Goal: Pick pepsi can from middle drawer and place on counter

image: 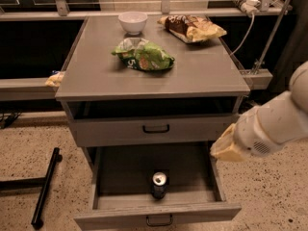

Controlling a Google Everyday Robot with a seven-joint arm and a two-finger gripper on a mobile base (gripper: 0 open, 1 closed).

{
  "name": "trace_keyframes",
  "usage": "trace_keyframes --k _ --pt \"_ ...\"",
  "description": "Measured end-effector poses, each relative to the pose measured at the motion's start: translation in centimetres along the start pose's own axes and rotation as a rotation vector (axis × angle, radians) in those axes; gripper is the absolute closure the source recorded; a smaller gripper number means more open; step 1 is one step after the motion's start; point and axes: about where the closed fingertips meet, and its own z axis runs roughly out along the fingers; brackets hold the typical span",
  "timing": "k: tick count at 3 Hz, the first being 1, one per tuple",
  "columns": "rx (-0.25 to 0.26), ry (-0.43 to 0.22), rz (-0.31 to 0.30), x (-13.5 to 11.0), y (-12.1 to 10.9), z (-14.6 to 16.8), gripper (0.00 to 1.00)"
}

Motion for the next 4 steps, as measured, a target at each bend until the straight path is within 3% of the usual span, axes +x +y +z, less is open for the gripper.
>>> trace_keyframes --k 1,2,3,4 --pt "-0.003 -0.048 0.034 0.6 -0.4 3.5 1.0" --pt "-0.002 -0.048 0.034 0.6 -0.5 3.5 1.0" --pt "0.015 -0.07 0.002 2.1 -0.7 6.6 1.0" --pt "0.013 -0.163 -0.064 3.1 -1.5 13.5 1.0"
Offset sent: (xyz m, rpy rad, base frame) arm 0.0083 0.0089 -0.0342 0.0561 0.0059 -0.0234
